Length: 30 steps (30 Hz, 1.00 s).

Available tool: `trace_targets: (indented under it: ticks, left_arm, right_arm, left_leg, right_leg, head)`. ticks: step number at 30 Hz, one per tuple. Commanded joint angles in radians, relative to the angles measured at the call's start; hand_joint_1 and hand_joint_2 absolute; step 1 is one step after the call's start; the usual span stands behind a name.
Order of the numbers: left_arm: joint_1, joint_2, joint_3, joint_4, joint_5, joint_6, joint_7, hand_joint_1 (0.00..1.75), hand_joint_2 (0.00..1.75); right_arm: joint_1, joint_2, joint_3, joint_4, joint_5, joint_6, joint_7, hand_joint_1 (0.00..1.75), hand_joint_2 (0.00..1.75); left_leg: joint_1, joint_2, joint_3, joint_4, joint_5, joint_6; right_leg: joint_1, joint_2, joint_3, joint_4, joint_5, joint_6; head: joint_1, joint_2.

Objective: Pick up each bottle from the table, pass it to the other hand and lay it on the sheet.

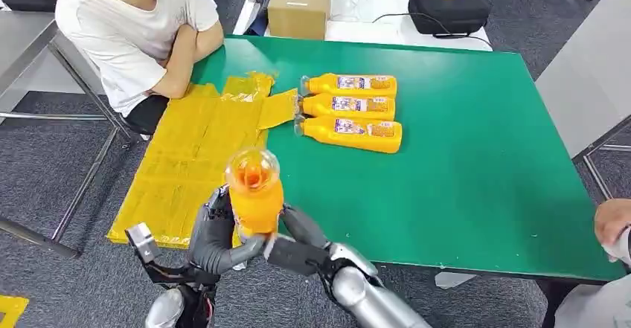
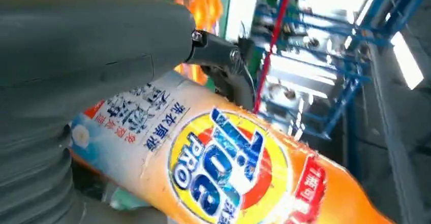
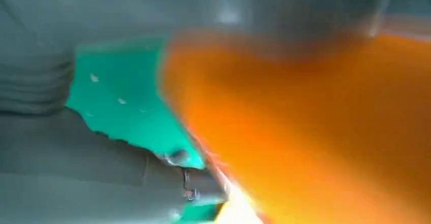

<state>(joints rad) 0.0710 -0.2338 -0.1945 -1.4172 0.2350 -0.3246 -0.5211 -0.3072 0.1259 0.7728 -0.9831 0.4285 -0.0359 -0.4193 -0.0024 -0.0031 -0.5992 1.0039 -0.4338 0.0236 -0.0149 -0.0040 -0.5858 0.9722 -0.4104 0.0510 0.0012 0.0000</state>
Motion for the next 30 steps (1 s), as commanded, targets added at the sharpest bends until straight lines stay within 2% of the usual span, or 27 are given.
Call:
trace_targets:
  ticks: [1, 8, 13, 16, 18, 19, 21, 22, 23, 25, 27, 30]
  left_arm:
    - [-0.066, 0.019, 0.085, 0.047, -0.009, 0.020, 0.007, 1.75, 1.75]
    - [-0.061, 0.010, 0.080, 0.042, -0.009, 0.021, 0.006, 1.75, 1.75]
    - [-0.074, 0.020, 0.099, 0.052, 0.017, 0.020, 0.030, 1.75, 1.75]
    - [-0.127, 0.028, 0.112, 0.101, -0.105, 0.194, 0.025, 1.75, 1.75]
    - [-0.182, 0.043, 0.098, 0.160, -0.384, 0.506, -0.030, 1.75, 1.75]
    - [-0.195, 0.048, 0.096, 0.177, -0.453, 0.571, -0.024, 1.75, 1.75]
    - [-0.205, 0.054, 0.108, 0.204, -0.467, 0.569, -0.008, 1.75, 1.75]
    - [-0.203, 0.056, 0.111, 0.206, -0.469, 0.566, -0.008, 1.75, 1.75]
    - [-0.203, 0.065, 0.097, 0.212, -0.507, 0.574, -0.009, 1.75, 1.75]
    - [-0.195, 0.068, 0.091, 0.212, -0.528, 0.573, -0.003, 1.75, 1.75]
    - [-0.195, 0.089, 0.060, 0.232, -0.645, 0.621, 0.034, 1.75, 1.75]
    - [-0.209, 0.115, 0.033, 0.291, -0.834, 0.696, 0.094, 1.75, 1.75]
  right_arm:
    - [0.095, -0.055, -0.102, -0.116, 0.029, -0.036, -0.011, 0.00, 0.00]
    - [0.093, -0.048, -0.106, -0.112, 0.033, -0.038, -0.009, 0.00, 0.00]
    - [0.134, -0.038, -0.172, -0.159, 0.024, -0.049, -0.063, 0.00, 0.00]
    - [0.166, -0.032, -0.180, -0.228, 0.010, -0.047, -0.131, 0.00, 0.00]
    - [0.193, -0.034, -0.176, -0.291, 0.014, -0.066, -0.157, 0.00, 0.00]
    - [0.201, -0.032, -0.181, -0.302, 0.009, -0.071, -0.152, 0.00, 0.00]
    - [0.219, -0.021, -0.213, -0.307, 0.003, -0.118, -0.148, 0.00, 0.00]
    - [0.226, -0.014, -0.228, -0.309, 0.040, -0.181, -0.160, 0.00, 0.00]
    - [0.243, -0.010, -0.249, -0.333, 0.075, -0.301, -0.205, 0.00, 0.00]
    - [0.278, -0.003, -0.290, -0.392, -0.009, -0.296, -0.223, 0.00, 0.00]
    - [0.319, 0.003, -0.334, -0.468, -0.032, -0.357, -0.259, 0.00, 0.00]
    - [0.368, -0.002, -0.371, -0.572, -0.060, -0.377, -0.279, 0.00, 0.00]
  left_leg:
    - [0.000, -0.001, 0.003, -0.001, -0.001, -0.001]
    - [0.001, 0.000, 0.004, 0.000, -0.001, -0.001]
    - [0.000, -0.001, 0.002, -0.001, 0.000, -0.001]
    - [0.001, -0.001, 0.001, 0.000, 0.000, -0.001]
    - [0.000, -0.003, 0.001, -0.001, 0.000, -0.001]
    - [0.001, -0.003, 0.003, 0.000, 0.000, -0.002]
    - [0.001, -0.003, 0.004, -0.001, 0.000, -0.002]
    - [0.001, -0.002, 0.003, -0.001, 0.000, -0.002]
    - [0.001, -0.002, 0.003, -0.001, 0.000, -0.001]
    - [0.000, -0.002, 0.003, -0.001, 0.000, -0.001]
    - [0.001, -0.002, 0.003, 0.000, -0.001, -0.001]
    - [0.000, -0.002, 0.002, -0.001, 0.000, -0.001]
  right_leg:
    - [0.000, -0.001, 0.003, 0.000, -0.001, -0.002]
    - [0.001, 0.000, 0.004, 0.000, -0.001, -0.002]
    - [0.000, -0.001, 0.002, 0.000, -0.001, -0.001]
    - [0.000, -0.001, 0.002, 0.000, -0.001, -0.001]
    - [0.000, -0.003, 0.002, 0.000, -0.001, -0.002]
    - [0.001, -0.003, 0.003, 0.000, -0.002, -0.002]
    - [0.001, -0.003, 0.005, 0.000, -0.002, -0.003]
    - [0.001, -0.002, 0.004, -0.001, -0.001, -0.002]
    - [0.001, -0.002, 0.003, -0.001, -0.001, -0.002]
    - [0.001, -0.002, 0.004, 0.000, -0.001, -0.002]
    - [0.001, -0.002, 0.004, 0.000, -0.002, -0.002]
    - [0.000, -0.002, 0.003, 0.000, -0.001, -0.001]
  head:
    - [0.000, 0.000]
    - [0.000, 0.000]
    - [0.000, 0.000]
    - [0.000, 0.000]
    - [0.000, 0.000]
    - [0.000, 0.000]
    - [0.000, 0.000]
    - [-0.001, 0.000]
    - [0.000, 0.000]
    - [0.000, 0.000]
    - [-0.001, 0.000]
    - [0.000, 0.000]
